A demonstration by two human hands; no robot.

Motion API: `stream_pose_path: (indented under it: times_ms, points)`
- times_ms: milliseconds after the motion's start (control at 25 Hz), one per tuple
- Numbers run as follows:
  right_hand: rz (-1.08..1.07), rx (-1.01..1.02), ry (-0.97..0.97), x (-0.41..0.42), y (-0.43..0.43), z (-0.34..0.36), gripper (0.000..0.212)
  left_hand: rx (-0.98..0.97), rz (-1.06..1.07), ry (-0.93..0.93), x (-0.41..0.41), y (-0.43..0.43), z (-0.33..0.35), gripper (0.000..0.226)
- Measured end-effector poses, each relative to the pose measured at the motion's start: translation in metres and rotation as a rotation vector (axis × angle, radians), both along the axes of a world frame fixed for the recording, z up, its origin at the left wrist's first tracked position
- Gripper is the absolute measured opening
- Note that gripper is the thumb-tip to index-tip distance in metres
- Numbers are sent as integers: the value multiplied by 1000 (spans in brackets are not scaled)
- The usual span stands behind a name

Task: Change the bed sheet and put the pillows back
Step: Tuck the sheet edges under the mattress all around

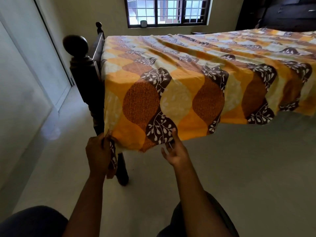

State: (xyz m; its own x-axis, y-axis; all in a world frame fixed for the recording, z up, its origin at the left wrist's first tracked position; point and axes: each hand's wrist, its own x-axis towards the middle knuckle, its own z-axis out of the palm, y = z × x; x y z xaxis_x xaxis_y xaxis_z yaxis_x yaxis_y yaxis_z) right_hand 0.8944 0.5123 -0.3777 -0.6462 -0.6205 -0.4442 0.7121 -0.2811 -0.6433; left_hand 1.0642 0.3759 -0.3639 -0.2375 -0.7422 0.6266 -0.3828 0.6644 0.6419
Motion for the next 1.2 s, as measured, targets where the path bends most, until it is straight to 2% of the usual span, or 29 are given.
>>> stream_pose_path:
  times_ms: [40, 120, 280, 360, 480, 600, 720, 760, 880, 960, 1000, 1080, 1120, 1200]
  points:
    - [-21, 60, 27, 2, 0, -2, 35, -10, -1, 0, 1, 2, 1, 21]
    - [-54, 147, 53, -1, 1, -10, 35, -32, -13, 1, 0, 3, 0, 23]
    - [-122, 216, 23, -6, -3, -20, 50, 69, -52, -21, -7, -3, -10, 29]
    - [-101, 287, 116, 2, -1, -12, 39, 181, -63, 11, -5, -6, -13, 24]
    - [85, 424, 364, 26, 24, -10, 17, 354, -142, 114, -4, 1, -9, 25]
    - [192, 544, 761, 48, 42, -13, 12, 491, -250, 251, -4, 17, -3, 29]
    - [160, 434, 1258, 60, 41, 14, 16, 665, -222, 412, -5, 28, 6, 24]
    - [156, 371, 1407, 61, 37, 29, 16, 662, -192, 414, -5, 31, 8, 25]
    - [194, 180, 1871, 48, 7, 80, 17, 482, -153, 311, -2, 34, 7, 19]
    - [236, 44, 2268, 35, -26, 113, 22, 452, -191, 344, 1, 29, 3, 54]
    - [326, 23, 2466, 32, -44, 127, 28, 498, -208, 386, 1, 28, 4, 54]
    - [647, 176, 2800, 33, -74, 148, 40, 609, -222, 433, 1, 27, 9, 36]
    - [789, 291, 2967, 35, -87, 156, 41, 653, -223, 438, 0, 29, 13, 35]
    - [848, 436, 3238, 48, -101, 169, 36, 705, -281, 503, 0, 28, 13, 34]
